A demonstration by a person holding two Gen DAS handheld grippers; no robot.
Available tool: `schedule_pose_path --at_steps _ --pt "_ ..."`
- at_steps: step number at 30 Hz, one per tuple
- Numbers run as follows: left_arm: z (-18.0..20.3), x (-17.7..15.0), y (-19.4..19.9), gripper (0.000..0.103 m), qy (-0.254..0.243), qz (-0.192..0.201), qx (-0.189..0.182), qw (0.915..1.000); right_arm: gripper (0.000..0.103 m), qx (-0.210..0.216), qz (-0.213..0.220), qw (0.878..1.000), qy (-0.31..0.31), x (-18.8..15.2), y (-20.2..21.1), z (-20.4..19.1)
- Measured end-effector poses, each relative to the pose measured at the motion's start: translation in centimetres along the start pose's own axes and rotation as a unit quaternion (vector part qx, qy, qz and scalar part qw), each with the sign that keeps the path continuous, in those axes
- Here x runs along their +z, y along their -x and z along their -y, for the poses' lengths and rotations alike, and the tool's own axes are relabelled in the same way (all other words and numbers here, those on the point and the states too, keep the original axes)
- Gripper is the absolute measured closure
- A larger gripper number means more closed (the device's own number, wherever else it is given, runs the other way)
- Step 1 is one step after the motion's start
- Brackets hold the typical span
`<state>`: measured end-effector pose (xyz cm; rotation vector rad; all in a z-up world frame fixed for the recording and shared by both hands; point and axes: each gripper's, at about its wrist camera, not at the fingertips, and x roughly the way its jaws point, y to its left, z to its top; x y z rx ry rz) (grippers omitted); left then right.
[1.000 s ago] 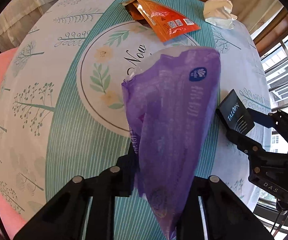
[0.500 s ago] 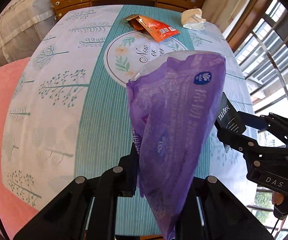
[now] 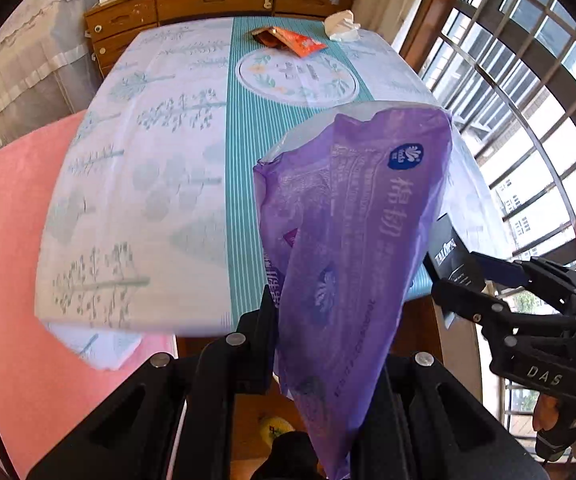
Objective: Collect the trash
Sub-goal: 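Carry the bag and card over the trash bin with both grippers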
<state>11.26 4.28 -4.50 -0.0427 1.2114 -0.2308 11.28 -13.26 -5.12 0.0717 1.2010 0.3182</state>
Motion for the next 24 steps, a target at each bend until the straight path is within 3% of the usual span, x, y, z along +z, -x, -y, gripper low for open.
schedule_pose_path --at_steps 6,11,18,24 --pt "0.2 -4.9 -0.3 0.092 -0.009 -0.028 -0.016 0.9994 0.048 -0.006 -0.048 0.999 -0.012 -5.0 -0.8 -1.5" --pt "0.8 -8.2 -3.0 0.091 -0.001 -0.064 -0.025 0.9976 0.047 -0.02 -0.082 0.996 -0.04 -8.5 -2.4 -0.8" --pt "2.1 -12.1 -8.4 0.091 0.003 -0.111 -0.028 0.9935 0.047 -0.041 -0.114 0.989 -0.086 -12.4 -6.9 1.7" --pt "2.8 -14.9 -14.8 0.091 0.016 -0.139 -0.021 0.9899 0.046 -0.05 -0.139 0.98 -0.135 -15.4 -13.2 5.3"
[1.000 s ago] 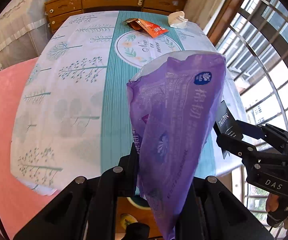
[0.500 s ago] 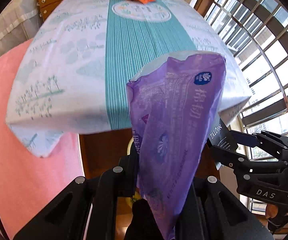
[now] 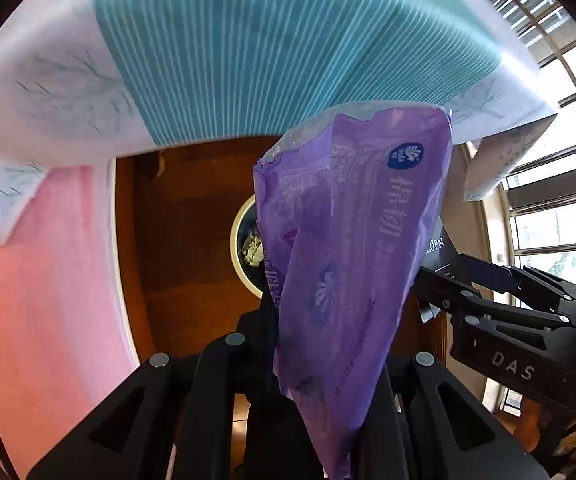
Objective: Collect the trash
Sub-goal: 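Carry the bag and card over the trash bin with both grippers, then open the left gripper to drop the bag while the right drops the card into the bin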
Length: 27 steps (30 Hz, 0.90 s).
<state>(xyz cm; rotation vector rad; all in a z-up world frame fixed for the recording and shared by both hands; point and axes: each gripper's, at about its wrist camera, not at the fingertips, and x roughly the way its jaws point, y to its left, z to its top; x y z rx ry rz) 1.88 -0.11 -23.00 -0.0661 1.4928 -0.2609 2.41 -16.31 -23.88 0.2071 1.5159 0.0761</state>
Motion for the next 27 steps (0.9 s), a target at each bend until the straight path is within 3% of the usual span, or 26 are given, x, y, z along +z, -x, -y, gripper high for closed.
schedule_pose_path --at_steps 5,12,15,20,22,27 --pt "-0.4 0.0 -6.0 0.09 0.024 -0.003 -0.005 0.9997 0.046 0.006 -0.015 1.0 -0.027 0.6 -6.6 2.5" --pt "-1.8 -0.6 -15.5 0.084 0.039 -0.011 -0.004 0.9992 0.045 0.024 -0.005 0.998 -0.053 0.9 -14.5 4.5" --pt "-1.6 -0.4 -19.2 0.071 0.04 -0.01 0.001 0.9991 0.045 0.022 -0.002 0.998 -0.056 1.2 -17.0 5.8" --pt "-1.8 -0.3 -23.5 0.027 0.048 -0.012 0.028 0.9984 0.044 0.02 -0.007 0.998 -0.064 1.6 -19.8 7.1" --pt "-2.4 -0.3 -24.2 0.016 0.058 -0.019 0.037 0.9975 0.044 0.02 -0.007 0.998 -0.065 1.8 -20.3 7.3" --pt "-3.8 -0.3 -25.2 0.012 0.07 -0.029 0.06 0.9954 0.043 0.027 -0.005 0.997 -0.066 2.1 -21.0 7.5"
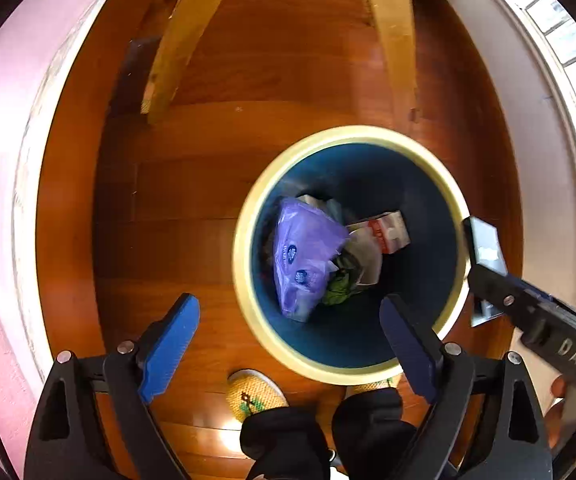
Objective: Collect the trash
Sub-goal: 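Open the left gripper to drop the bag while the right drops the card into the bin, then raise both tools back over the table toward the orange packet and tissue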
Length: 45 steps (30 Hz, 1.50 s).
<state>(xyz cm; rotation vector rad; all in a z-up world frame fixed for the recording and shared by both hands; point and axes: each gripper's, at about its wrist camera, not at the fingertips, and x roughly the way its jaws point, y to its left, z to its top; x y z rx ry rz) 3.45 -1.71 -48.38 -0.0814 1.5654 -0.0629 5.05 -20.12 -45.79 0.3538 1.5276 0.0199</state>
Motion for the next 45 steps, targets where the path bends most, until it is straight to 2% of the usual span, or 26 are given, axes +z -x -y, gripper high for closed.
schedule_pose_path --at_steps 7,10,11,19,23,31,38,45 --pt "-1.7 -0.3 0.1 0.012 0.019 0.003 0.014 0.9997 0.042 0.026 0.009 1.0 0.01 0.6 -0.7 -1.0" --pt "-2.4 -0.2 0.6 0.012 0.029 0.011 0.016 0.9994 0.022 0.032 0.016 0.999 0.018 0.7 -0.3 -1.7" --pt "-2.5 -0.3 0.8 0.012 0.032 0.013 0.016 0.9993 0.019 0.032 0.02 0.999 0.02 0.7 -0.1 -2.0" --pt "-2.7 -0.1 4.6 0.012 0.041 0.045 0.026 0.9978 0.018 0.005 0.023 0.999 0.029 0.8 2.1 -3.8" --pt "-2.6 0.0 8.6 0.012 0.052 0.067 0.027 0.996 0.018 -0.026 0.028 0.998 0.048 0.8 5.0 -4.6" --pt "-2.1 -2.0 18.3 0.012 0.055 0.101 0.016 0.9932 0.018 -0.08 0.029 0.992 0.097 -0.6 13.2 -6.6" --pt "-1.8 -4.2 28.0 0.012 0.046 0.133 0.007 0.9901 0.018 -0.081 0.031 0.988 0.129 -2.2 22.0 -8.9" --pt "-2.6 -4.8 37.5 0.012 0.051 0.18 0.002 0.9824 0.018 -0.062 0.085 0.982 0.158 -2.6 32.2 -12.1"
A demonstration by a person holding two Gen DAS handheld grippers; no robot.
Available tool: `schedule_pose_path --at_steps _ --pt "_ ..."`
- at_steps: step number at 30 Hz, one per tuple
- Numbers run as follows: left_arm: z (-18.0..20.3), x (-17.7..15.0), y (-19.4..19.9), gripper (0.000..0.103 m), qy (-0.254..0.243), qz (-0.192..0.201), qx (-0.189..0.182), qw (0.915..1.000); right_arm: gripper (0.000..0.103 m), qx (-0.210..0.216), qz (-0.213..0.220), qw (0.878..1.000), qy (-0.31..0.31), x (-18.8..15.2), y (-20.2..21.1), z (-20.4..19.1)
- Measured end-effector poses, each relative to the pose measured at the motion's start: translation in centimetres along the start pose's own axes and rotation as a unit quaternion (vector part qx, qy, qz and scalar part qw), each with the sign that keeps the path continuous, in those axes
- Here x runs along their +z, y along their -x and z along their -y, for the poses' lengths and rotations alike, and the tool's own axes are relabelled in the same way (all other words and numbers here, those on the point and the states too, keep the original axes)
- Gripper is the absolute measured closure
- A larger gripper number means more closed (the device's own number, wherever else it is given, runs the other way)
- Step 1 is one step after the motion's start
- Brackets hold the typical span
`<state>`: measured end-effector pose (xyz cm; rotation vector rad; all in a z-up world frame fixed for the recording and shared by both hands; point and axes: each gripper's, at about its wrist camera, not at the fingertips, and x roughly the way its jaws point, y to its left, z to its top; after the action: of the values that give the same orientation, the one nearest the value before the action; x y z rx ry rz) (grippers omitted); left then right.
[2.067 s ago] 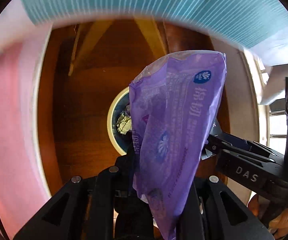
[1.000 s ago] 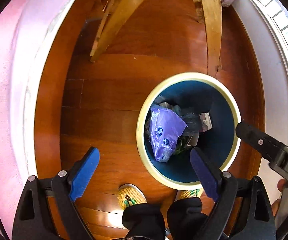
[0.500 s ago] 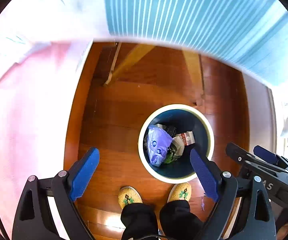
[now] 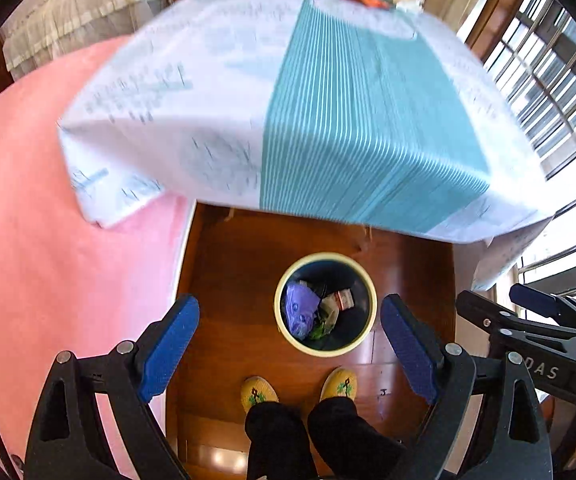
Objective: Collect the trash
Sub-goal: 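Raise both tools back over the table toward the orange packet and tissue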
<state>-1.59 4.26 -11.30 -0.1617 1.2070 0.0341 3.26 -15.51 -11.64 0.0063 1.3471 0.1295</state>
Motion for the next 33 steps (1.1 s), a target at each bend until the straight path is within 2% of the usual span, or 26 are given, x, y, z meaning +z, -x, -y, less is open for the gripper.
schedule_pose_path --at_steps 8,17,21,25,30,33 --pt "-1.2 5.2 8.7 0.012 -0.014 0.087 0.005 0.9961 0.018 -0.01 0.076 0.997 0.006 3.4 8.6 -1.5" --pt "-1.5 11.3 14.0 0.012 -0.056 0.16 0.012 0.9854 0.018 -0.035 0.168 0.985 0.006 8.8 14.8 -2.8" --pt "-0.4 13.5 14.7 0.012 -0.07 0.18 0.018 0.9811 0.018 -0.036 0.196 0.98 -0.001 11.3 16.0 -2.1" --pt "0.9 15.9 14.3 0.012 -0.074 0.194 0.026 0.9779 0.018 -0.034 0.207 0.978 -0.002 13.7 15.4 -0.9" --pt "3.4 19.8 11.7 0.012 -0.074 0.186 0.043 0.9789 0.018 -0.021 0.219 0.975 0.014 18.2 14.1 1.8" --pt "5.6 23.0 8.9 0.012 -0.072 0.167 0.055 0.9818 0.018 -0.007 0.228 0.973 0.028 21.6 12.9 4.0"
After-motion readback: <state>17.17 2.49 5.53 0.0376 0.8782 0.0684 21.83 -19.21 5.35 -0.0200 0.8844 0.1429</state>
